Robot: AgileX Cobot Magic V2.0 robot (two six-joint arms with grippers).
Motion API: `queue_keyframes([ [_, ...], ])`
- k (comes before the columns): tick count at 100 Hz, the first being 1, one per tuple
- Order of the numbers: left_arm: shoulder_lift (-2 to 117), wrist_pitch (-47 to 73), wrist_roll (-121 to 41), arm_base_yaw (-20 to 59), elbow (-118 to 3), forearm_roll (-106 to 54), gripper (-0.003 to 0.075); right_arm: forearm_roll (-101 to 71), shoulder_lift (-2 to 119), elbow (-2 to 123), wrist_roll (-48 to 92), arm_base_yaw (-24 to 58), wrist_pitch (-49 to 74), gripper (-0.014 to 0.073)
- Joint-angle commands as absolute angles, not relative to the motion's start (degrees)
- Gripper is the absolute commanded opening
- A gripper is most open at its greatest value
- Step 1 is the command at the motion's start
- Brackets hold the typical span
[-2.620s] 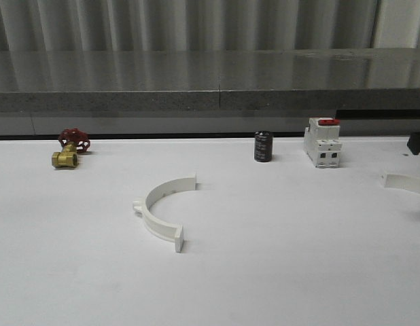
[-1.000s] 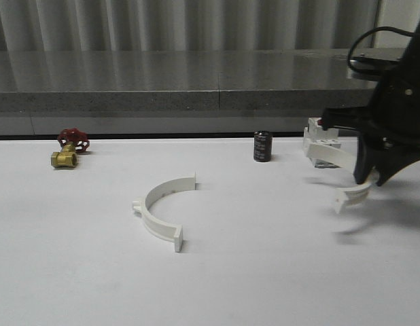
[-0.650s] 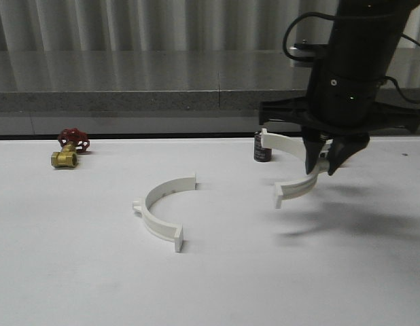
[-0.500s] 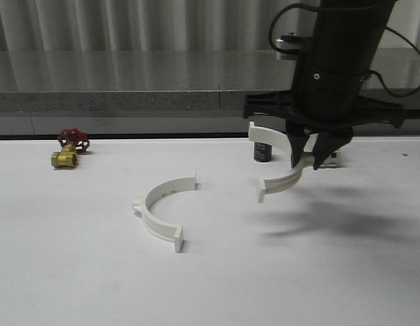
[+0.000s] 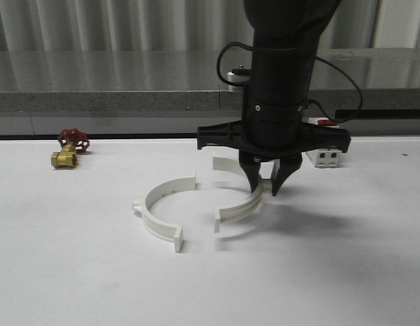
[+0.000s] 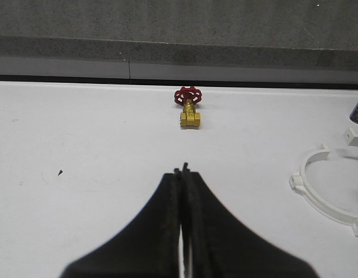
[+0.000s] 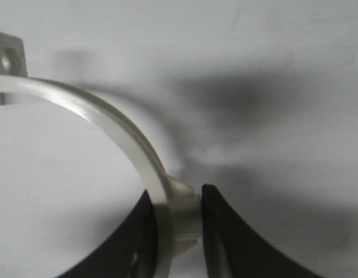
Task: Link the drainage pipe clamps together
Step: 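Carry the clamp half to the placed half, aligning the ends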
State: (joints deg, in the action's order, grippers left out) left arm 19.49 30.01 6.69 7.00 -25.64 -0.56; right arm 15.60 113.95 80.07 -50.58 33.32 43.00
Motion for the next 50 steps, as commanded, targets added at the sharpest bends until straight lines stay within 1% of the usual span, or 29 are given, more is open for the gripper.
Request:
queue_keyframes([
  [1, 19.76, 25.63, 6.63, 7.45, -27.26, -0.53, -0.002, 17.05, 111.69, 82.68, -51.32, 33.71, 42.55, 0.0059],
  [50, 19.76, 25.63, 6.63, 7.45, -27.26, -0.53, -0.002, 16.82, 114.26, 83.84, -53.23, 35.42, 41.38, 0.0059],
])
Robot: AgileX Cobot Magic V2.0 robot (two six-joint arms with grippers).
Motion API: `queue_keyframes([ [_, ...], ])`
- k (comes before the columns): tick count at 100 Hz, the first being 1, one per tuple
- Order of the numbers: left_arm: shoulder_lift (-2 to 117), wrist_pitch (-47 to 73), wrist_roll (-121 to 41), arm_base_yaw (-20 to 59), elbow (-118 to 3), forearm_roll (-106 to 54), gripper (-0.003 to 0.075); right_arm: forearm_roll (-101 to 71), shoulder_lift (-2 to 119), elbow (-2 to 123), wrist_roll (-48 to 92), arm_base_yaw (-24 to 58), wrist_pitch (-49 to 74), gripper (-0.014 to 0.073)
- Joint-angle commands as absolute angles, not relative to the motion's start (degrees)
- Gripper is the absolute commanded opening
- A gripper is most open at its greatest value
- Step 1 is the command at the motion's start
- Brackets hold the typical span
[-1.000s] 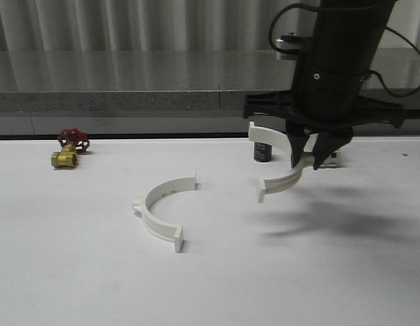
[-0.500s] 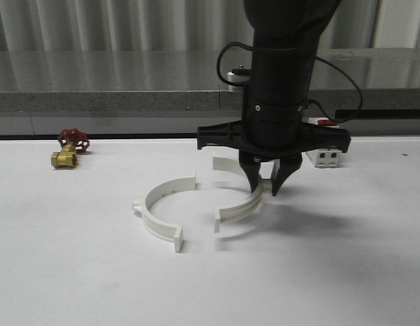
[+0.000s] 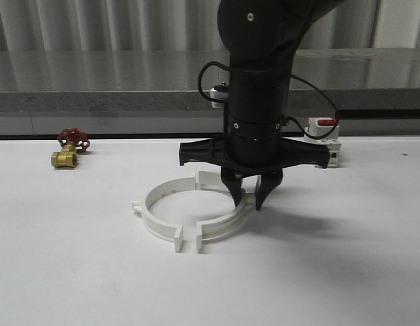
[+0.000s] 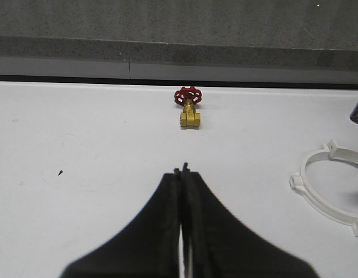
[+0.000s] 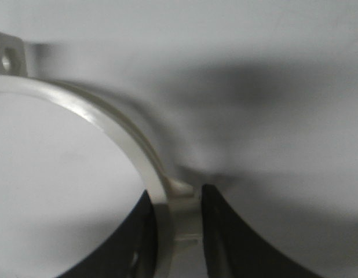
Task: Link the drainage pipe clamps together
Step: 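Carry the clamp half to the placed half, aligning the ends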
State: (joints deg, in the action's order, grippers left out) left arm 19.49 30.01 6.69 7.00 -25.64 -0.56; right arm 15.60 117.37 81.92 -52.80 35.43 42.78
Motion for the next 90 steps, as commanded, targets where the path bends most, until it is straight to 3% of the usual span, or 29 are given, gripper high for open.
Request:
queue_keyframes([
  [1, 19.76, 25.63, 6.63, 7.45, -27.26, -0.53, -0.002, 16.81, 114.26, 83.84, -53.29, 35.42, 41.34, 0.0059],
  [90, 19.76, 25.63, 6.63, 7.45, -27.26, -0.53, -0.002, 14.27, 114.64, 83.84, -53.66, 35.46, 40.22, 0.0059],
])
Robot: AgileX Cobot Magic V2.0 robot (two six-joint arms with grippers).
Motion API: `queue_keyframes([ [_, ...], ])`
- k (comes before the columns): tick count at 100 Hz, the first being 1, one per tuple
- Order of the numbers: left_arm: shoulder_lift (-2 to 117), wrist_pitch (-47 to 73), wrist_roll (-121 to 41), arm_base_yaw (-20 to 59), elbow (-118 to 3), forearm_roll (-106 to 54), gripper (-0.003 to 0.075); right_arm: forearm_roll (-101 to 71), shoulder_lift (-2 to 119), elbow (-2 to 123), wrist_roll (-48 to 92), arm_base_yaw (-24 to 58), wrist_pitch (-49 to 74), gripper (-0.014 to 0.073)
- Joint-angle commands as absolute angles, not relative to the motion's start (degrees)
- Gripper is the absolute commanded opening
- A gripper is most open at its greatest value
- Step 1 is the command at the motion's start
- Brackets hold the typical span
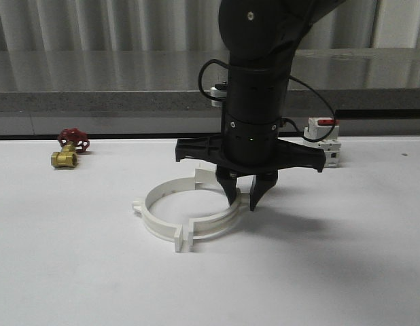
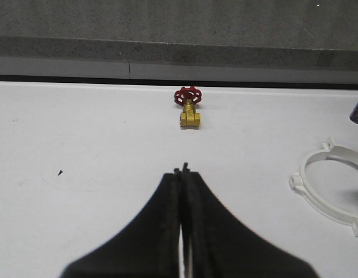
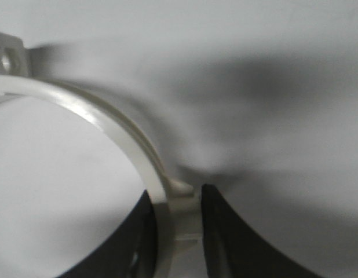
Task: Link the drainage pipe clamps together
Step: 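Carry the clamp half to the placed half, aligning the ends, then press the halves together into a ring and open the right gripper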
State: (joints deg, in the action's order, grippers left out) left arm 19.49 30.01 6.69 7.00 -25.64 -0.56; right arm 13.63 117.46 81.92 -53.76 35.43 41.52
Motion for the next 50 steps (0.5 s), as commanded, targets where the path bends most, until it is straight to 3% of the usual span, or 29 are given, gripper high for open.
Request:
queue_keyframes([
  [1, 19.76, 25.63, 6.63, 7.45, -27.26, -0.53, -0.002, 14.27, 114.64, 83.84, -53.66, 35.46, 40.22, 0.0059],
  [50, 19.76, 25.63, 6.63, 7.45, -27.26, -0.53, -0.002, 13.68, 114.91, 83.84, -54.69, 35.46, 40.22, 0.0059],
])
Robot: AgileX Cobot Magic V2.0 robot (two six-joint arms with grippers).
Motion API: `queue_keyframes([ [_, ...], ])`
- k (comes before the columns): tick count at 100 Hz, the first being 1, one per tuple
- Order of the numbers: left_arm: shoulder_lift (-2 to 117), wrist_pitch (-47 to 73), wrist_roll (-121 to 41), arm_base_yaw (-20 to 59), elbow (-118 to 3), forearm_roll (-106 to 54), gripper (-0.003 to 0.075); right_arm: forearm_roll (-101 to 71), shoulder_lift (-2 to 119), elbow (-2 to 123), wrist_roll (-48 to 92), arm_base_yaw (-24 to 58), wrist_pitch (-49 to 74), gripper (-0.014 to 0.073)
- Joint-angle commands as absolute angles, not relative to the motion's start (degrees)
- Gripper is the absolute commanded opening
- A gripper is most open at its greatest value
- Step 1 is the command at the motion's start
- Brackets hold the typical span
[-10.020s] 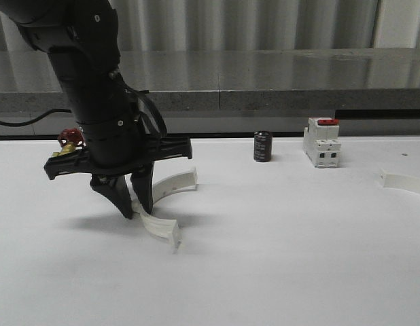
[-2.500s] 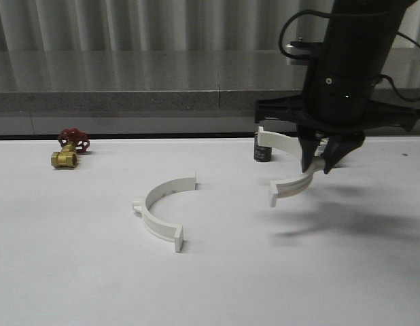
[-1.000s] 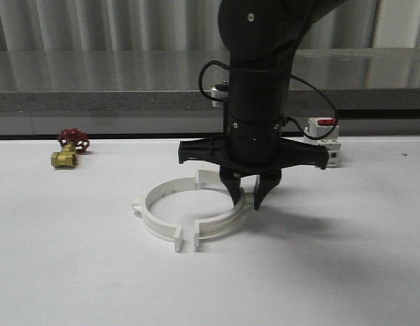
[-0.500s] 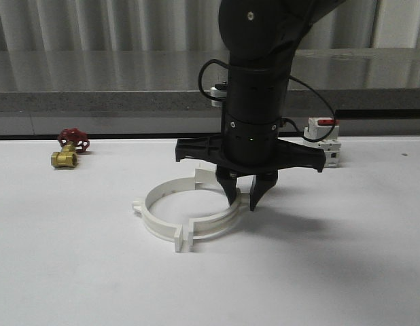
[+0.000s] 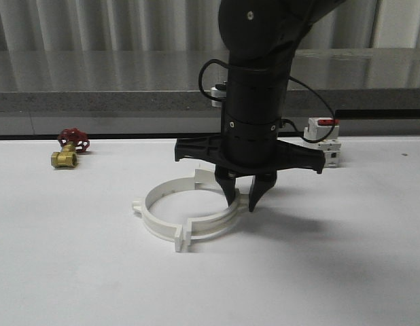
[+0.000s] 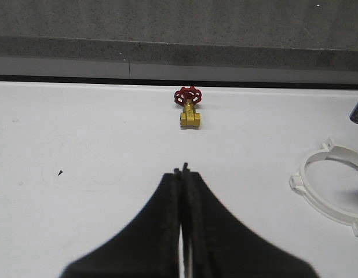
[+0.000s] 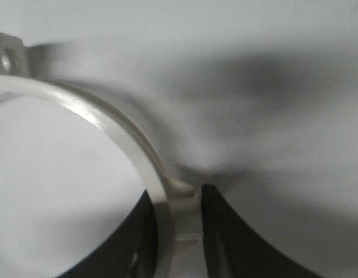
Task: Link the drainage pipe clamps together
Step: 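Press the halves together into a ring and open the right gripper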
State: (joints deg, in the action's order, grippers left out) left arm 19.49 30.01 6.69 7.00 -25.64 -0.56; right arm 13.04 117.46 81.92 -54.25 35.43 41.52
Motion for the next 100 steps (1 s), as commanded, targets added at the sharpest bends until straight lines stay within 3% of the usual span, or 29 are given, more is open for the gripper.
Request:
queue_keyframes([
  [1, 19.76, 25.63, 6.63, 7.45, -27.26, -0.53, -0.002, 13.63, 114.97, 83.84, -54.71, 35.46, 40.22, 0.0059],
  [61, 19.76, 25.63, 6.63, 7.45, -27.26, -0.53, -0.002, 12.15, 116.51, 83.84, -55.65, 36.14, 40.22, 0.0076],
  [78, 19.76, 25.63, 6.63, 7.45, -27.26, -0.53, -0.002, 12.15, 116.51, 83.84, -55.28, 36.14, 40.21, 0.0225],
  [100, 19.76, 25.63, 6.63, 7.45, -27.26, -0.53, -0.002, 13.48, 116.51, 83.84, -53.21, 36.14, 40.09, 0.0504],
])
